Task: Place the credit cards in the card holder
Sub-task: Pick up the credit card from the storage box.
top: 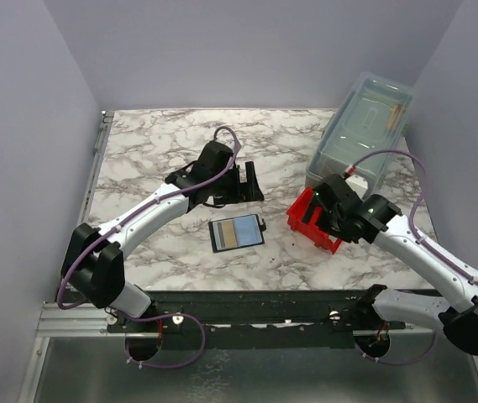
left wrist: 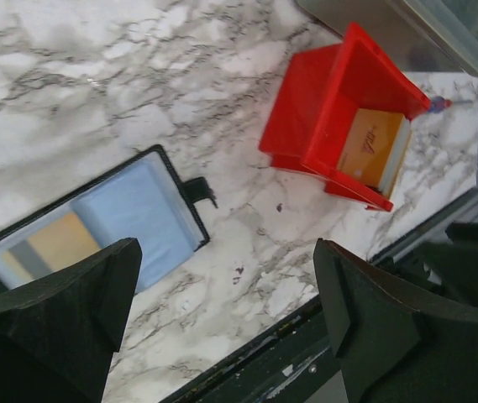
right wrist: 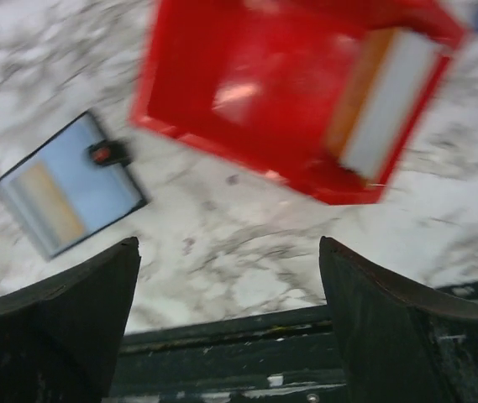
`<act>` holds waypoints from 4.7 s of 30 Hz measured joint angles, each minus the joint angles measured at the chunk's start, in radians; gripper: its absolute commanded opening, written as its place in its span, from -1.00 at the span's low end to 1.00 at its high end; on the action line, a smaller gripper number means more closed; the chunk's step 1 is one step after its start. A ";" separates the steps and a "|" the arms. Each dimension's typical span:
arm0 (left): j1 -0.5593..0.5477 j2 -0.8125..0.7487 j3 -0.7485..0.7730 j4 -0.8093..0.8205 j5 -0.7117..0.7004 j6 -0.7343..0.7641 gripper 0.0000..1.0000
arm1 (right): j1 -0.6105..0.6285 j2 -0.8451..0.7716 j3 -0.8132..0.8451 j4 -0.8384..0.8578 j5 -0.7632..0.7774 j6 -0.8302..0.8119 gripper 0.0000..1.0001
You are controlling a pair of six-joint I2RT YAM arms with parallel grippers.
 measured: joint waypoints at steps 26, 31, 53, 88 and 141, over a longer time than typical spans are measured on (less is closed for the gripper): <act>-0.145 -0.010 0.014 0.073 0.008 0.151 0.87 | -0.374 0.334 -0.107 -0.003 0.117 -0.033 0.75; -0.145 -0.010 0.014 0.073 0.006 0.157 0.87 | -0.375 0.345 -0.128 0.011 0.118 -0.036 0.54; -0.145 -0.010 0.014 0.073 0.005 0.164 0.88 | -0.376 0.270 -0.157 0.017 0.100 -0.051 0.11; -0.146 -0.010 0.014 0.073 0.005 0.175 0.89 | -0.376 0.241 -0.131 0.002 0.095 -0.075 -0.99; -0.146 -0.010 0.014 0.074 0.010 0.175 0.89 | -0.381 0.145 -0.185 -0.021 0.054 -0.003 -0.68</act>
